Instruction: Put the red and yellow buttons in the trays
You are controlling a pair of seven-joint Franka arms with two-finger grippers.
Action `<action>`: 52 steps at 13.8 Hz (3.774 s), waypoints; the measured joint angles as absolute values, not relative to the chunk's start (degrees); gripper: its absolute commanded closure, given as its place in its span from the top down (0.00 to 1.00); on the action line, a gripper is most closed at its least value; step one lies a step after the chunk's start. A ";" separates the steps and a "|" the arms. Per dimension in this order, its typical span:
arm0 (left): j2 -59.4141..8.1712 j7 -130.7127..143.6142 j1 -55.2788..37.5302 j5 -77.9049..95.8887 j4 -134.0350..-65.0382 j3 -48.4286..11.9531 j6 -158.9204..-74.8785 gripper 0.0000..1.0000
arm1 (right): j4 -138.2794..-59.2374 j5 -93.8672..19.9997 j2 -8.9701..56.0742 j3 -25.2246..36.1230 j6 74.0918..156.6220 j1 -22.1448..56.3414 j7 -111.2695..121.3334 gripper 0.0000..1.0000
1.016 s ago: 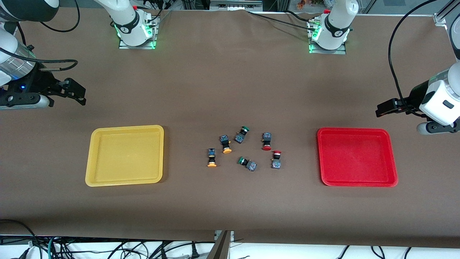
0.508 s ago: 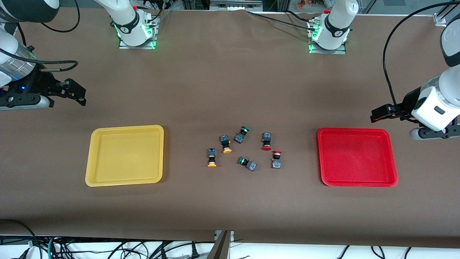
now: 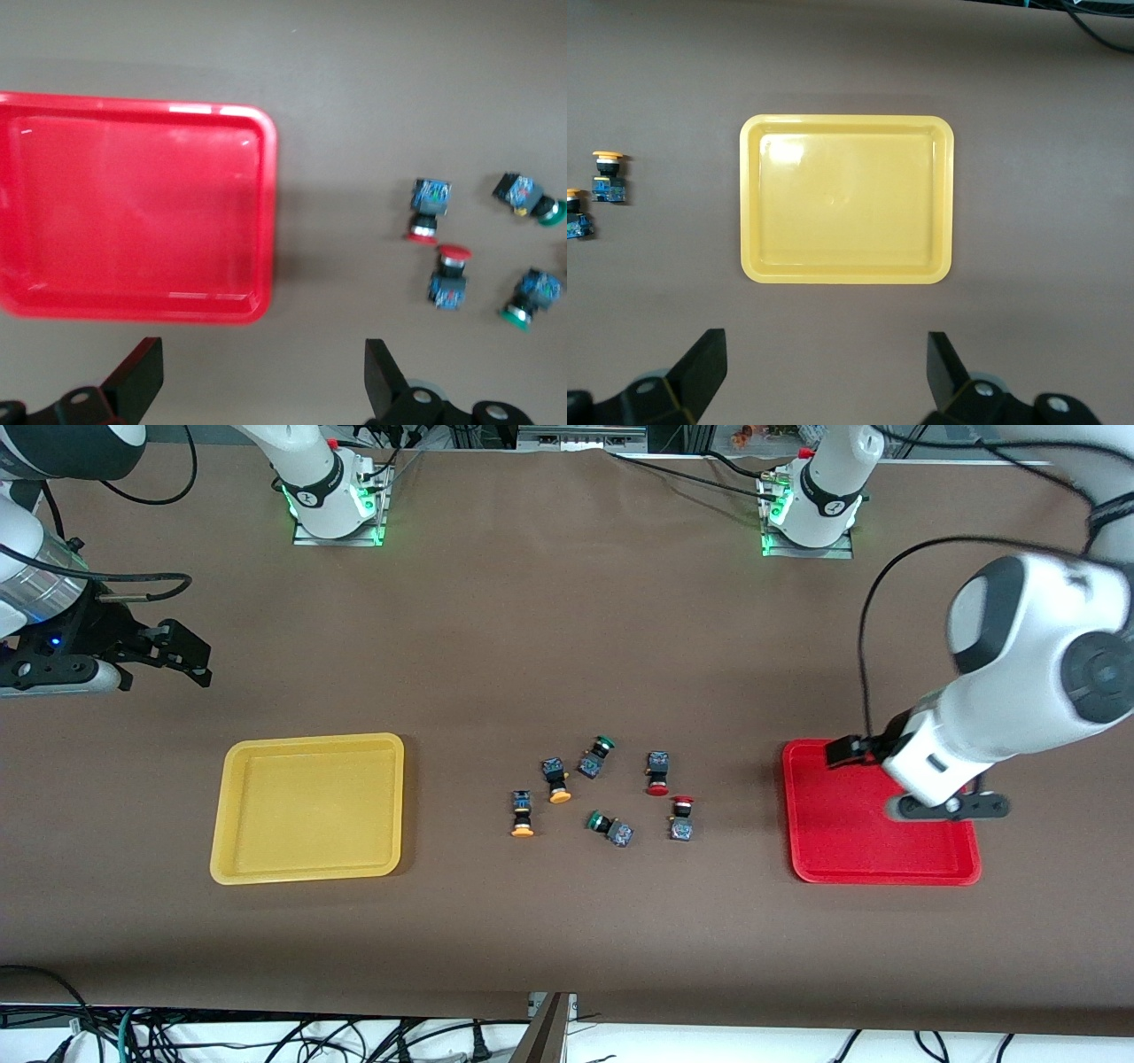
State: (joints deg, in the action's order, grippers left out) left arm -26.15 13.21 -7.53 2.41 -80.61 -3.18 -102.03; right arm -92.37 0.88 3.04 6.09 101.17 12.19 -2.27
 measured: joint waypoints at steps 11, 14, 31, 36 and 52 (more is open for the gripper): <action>-45.29 28.29 -19.11 2.43 -80.52 -3.42 -127.63 1.00 | -92.32 0.83 6.13 5.21 106.48 14.25 -2.34 1.00; -47.86 28.94 -20.60 2.43 -80.43 -3.39 -130.19 1.00 | -92.30 0.83 6.53 5.03 106.50 15.31 -2.35 1.00; -50.21 28.11 -21.26 -1.00 -78.02 -2.12 -132.94 0.06 | -92.28 0.50 13.47 4.81 103.32 16.94 -2.06 1.00; -46.11 14.00 -12.95 -1.04 -76.61 -1.69 -126.05 0.07 | -92.29 0.50 14.81 4.78 101.44 17.02 -2.02 1.00; -38.64 -16.29 15.42 2.99 -95.00 -3.26 -126.45 0.12 | -91.00 -4.09 25.54 4.03 113.51 22.11 0.21 1.00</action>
State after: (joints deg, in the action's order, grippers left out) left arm -38.64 -16.29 15.42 2.99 -95.00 -3.26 -126.45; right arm -91.00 -4.09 25.54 4.03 113.51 22.11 0.21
